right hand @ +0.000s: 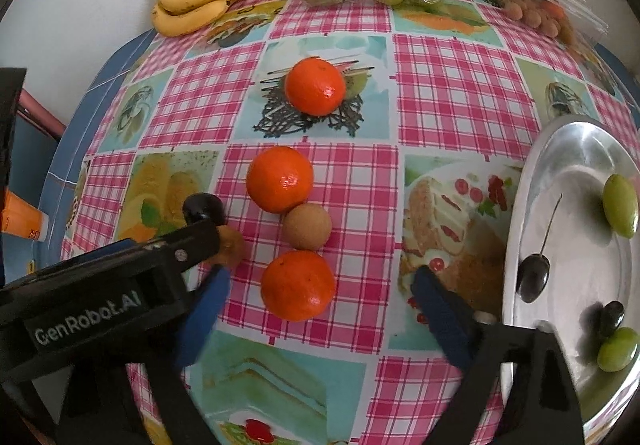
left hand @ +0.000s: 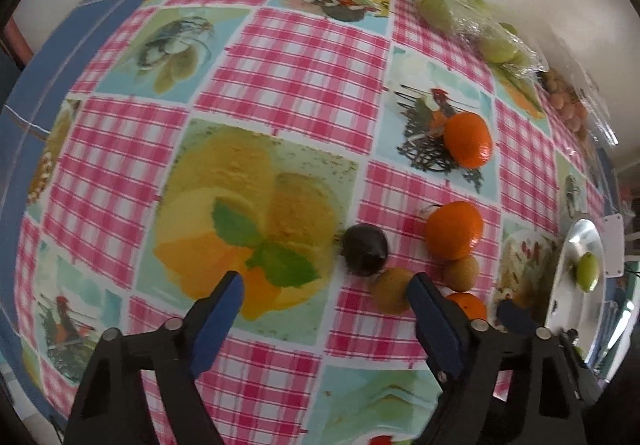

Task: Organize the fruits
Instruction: 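Move the right gripper to a tangerine in the fruit row and close on it, then grasp a brown kiwi with the left gripper while the right holds the tangerine, then carry the tangerine and the kiwi over the steel bowl with both grippers, then open the right gripper to drop the tangerine while the left releases the kiwi into the bowl, then withdraw both grippers from the bowl back toward the fruit row, then grasp the last kiwi with the right gripper while the left grasps a dark plum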

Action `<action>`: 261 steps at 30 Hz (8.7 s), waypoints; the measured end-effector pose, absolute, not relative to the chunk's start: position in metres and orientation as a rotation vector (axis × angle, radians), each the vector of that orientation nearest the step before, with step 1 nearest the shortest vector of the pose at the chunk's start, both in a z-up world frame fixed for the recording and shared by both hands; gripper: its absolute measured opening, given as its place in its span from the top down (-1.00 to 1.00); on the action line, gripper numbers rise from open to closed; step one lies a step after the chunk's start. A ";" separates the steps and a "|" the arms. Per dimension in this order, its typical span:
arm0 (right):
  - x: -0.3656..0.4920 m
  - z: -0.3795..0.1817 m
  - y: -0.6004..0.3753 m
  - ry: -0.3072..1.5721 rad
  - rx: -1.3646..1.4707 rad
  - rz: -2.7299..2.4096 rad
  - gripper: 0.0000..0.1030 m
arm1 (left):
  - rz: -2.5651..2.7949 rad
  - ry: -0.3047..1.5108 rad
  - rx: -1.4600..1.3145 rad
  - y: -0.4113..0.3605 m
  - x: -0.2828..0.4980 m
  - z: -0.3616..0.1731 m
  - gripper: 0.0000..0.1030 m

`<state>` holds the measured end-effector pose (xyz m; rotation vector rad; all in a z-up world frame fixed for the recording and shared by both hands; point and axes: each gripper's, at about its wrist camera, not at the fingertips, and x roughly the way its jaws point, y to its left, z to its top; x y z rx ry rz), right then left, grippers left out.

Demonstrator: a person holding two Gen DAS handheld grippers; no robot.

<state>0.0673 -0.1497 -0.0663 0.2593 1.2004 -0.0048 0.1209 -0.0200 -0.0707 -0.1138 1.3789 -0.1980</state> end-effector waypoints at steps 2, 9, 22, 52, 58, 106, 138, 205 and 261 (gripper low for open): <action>0.068 -0.066 -0.148 1.203 0.252 -0.001 -0.37 | -0.223 1.391 -0.133 -0.024 0.120 -0.073 -0.55; 0.069 -0.065 -0.147 1.206 0.264 0.021 0.25 | -0.260 1.401 -0.148 -0.035 0.118 -0.077 -0.03; 0.064 -0.065 -0.152 1.225 0.270 0.013 0.25 | -0.281 1.414 -0.159 -0.041 0.119 -0.079 0.45; 0.047 -0.016 -0.173 1.115 0.327 -0.004 0.26 | -0.342 1.298 -0.236 -0.013 0.106 -0.022 0.50; 0.045 -0.016 -0.183 1.120 0.343 -0.024 0.26 | -0.352 1.283 -0.232 -0.021 0.107 -0.017 0.50; -0.034 -0.027 -0.361 1.066 0.601 -0.420 0.25 | -0.722 1.230 0.205 -0.203 0.013 -0.020 0.50; -0.017 -0.047 -0.350 1.119 0.551 -0.403 0.24 | -0.743 1.271 0.225 -0.212 0.015 -0.040 0.21; -0.016 -0.039 -0.341 1.090 0.469 -0.426 -1.00 | -0.132 1.256 0.038 -0.088 0.091 -0.037 -1.00; 0.059 -0.047 -0.152 1.140 0.217 -0.029 -1.00 | -0.021 1.264 -0.220 0.041 0.117 -0.055 -1.00</action>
